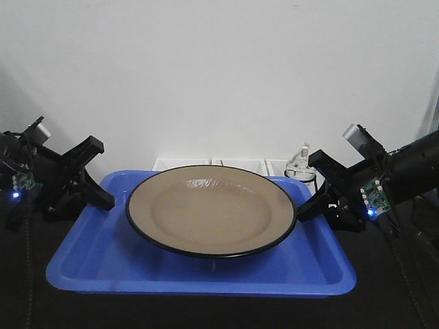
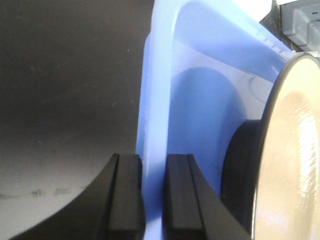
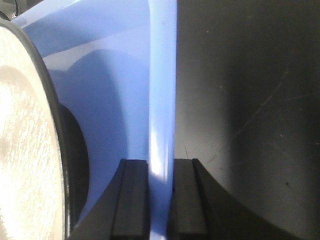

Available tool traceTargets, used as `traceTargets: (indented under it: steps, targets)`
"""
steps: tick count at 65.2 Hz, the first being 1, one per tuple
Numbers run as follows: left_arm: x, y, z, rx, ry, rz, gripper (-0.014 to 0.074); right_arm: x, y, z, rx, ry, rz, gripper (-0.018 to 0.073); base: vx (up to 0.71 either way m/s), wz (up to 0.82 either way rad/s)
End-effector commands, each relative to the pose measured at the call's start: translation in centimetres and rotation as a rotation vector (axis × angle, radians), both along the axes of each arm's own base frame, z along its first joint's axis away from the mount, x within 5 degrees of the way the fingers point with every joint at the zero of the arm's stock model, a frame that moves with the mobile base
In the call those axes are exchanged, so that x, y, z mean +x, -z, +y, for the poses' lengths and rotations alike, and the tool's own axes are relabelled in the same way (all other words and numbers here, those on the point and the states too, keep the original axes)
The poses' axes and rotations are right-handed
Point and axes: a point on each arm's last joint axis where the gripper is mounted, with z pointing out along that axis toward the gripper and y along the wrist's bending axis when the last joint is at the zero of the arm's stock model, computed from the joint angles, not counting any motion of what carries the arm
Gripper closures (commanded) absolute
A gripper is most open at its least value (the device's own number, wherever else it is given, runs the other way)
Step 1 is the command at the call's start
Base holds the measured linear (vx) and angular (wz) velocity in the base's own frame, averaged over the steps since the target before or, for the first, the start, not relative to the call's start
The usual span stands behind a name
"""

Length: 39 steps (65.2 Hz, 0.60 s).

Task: Place disk in tray to left cabinet
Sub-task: 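Lift the blue tray holding the plate with both grippers, then hold the tray with both grippers while the base backs away and turns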

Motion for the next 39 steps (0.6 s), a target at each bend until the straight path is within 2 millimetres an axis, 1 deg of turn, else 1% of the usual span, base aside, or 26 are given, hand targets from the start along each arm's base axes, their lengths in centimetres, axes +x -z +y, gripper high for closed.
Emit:
traceTargets:
  steps: [1,18,39]
  targets:
    - [-2.02,-4.40,-2.11,-0.217,0.037,-0.073,0.0600,-1.57,-4.68,2.08,0.234,-0.032,-0.088,0.0565,-0.04,-0.01]
    - [-2.02,-4.40,-2.11,-0.217,0.037,-0.073,0.0600,-1.57,-4.68,2.08,0.234,-0.032,-0.088,0.0565,-0.08,-0.02]
    - [-2.02,-4.40,-2.11,-0.217,0.037,-0.073,0.0600,-1.57,-4.68,2.08,0.234,-0.032,-0.088,0.0565,-0.17,-0.06]
